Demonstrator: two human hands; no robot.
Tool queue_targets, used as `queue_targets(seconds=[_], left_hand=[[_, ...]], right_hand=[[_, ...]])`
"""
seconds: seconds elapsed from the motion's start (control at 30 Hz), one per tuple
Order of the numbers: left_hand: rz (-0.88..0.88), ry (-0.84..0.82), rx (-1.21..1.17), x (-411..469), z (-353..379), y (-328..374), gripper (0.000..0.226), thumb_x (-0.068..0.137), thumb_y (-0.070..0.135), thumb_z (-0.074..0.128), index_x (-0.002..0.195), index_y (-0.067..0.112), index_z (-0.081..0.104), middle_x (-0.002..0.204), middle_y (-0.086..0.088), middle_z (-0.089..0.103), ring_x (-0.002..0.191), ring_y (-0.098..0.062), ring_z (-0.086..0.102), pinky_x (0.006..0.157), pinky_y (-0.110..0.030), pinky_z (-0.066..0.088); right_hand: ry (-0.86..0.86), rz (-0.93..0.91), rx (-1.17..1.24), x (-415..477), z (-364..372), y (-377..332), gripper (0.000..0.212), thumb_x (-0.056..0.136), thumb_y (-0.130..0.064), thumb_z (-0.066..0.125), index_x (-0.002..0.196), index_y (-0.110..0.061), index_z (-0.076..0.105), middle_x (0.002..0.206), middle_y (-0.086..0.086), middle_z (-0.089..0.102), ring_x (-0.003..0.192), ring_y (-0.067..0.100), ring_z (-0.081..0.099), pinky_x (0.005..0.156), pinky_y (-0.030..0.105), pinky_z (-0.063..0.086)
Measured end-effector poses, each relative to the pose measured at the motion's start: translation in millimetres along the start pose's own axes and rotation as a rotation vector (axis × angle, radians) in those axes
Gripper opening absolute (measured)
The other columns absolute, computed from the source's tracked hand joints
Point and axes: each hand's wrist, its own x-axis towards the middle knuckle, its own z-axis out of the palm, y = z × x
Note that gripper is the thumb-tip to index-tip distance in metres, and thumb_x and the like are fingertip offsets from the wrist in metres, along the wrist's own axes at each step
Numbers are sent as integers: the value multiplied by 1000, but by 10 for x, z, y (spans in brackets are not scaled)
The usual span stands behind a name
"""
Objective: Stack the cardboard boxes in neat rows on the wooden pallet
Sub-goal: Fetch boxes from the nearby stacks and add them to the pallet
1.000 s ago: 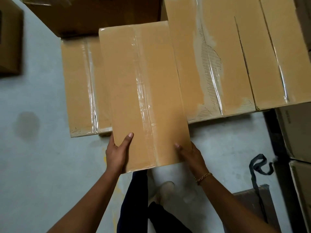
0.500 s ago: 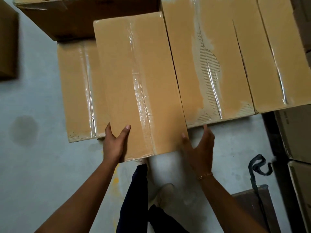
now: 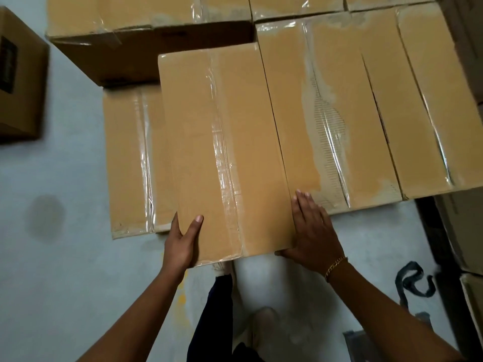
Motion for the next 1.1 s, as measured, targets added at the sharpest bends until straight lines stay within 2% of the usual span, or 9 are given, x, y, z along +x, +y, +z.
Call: queue_targets(seconds=[0.13,0.27,0.4,0.5,0.63,0.77,0.87,0.97,1.1], left_hand=[[26,-11,-6,92,10,125,74,100,45,61,162,25,26,134,13,45,127,-9,42,103,-28,32],[15,-14,24,220,-8,205,85,96,54,63,164,25,21,162,3,38,146,-18,38,110,-32,31],[12,-18,45,334,-50,234,93,89,67,64,163,29,22,163,2,38,149,-24,37,117,-39,31],[46,-17,76,392,-50,294,88,91,66,62,162,29,25,162,1,41,147,-25,40,112,-38,33],[54,-25,98,470,-51,312,89,94,62,60,164,26,20,165,-2,34,150,-27,35,116,-40,30],[51,-42,119,511,-83,289,102,82,81,60,163,31,24,163,-1,39,147,-27,39,120,-47,33],[50,-62,154,537,-99,278,102,77,87,58,159,33,30,156,0,49,140,-26,48,117,-51,39],[49,-85,177,571,-122,272,106,72,92,57,157,32,33,147,-3,57,132,-28,56,113,-52,43],[8,-92,215,670,-136,207,108,69,97,53,154,34,33,136,-23,62,120,-45,61,107,-57,48]], right_hand=[[62,51,13,82,13,-49,124,63,-81,67,154,-2,36,160,17,35,147,35,34,111,52,37],[128,84,14,145,46,-50,118,61,-79,73,148,-5,46,152,15,46,139,33,45,105,49,42],[179,125,37,227,35,-72,106,58,-74,78,136,-7,56,141,12,57,127,31,55,95,47,46],[220,151,34,283,16,-86,95,57,-69,82,127,-9,61,133,10,60,118,29,57,87,44,46],[257,171,33,318,30,-98,89,56,-67,83,121,-11,62,128,8,60,112,29,56,83,41,43],[262,173,37,329,58,-95,90,54,-66,86,120,-10,62,126,9,61,111,29,57,83,42,44],[255,175,34,344,54,-95,85,59,-67,81,119,-11,62,125,8,61,109,29,57,82,42,43],[257,169,36,346,59,-96,80,69,-73,60,118,-10,63,124,9,61,107,30,58,80,41,44],[258,163,37,356,65,-102,84,71,-77,55,119,-8,62,124,11,62,106,30,58,80,41,44]])
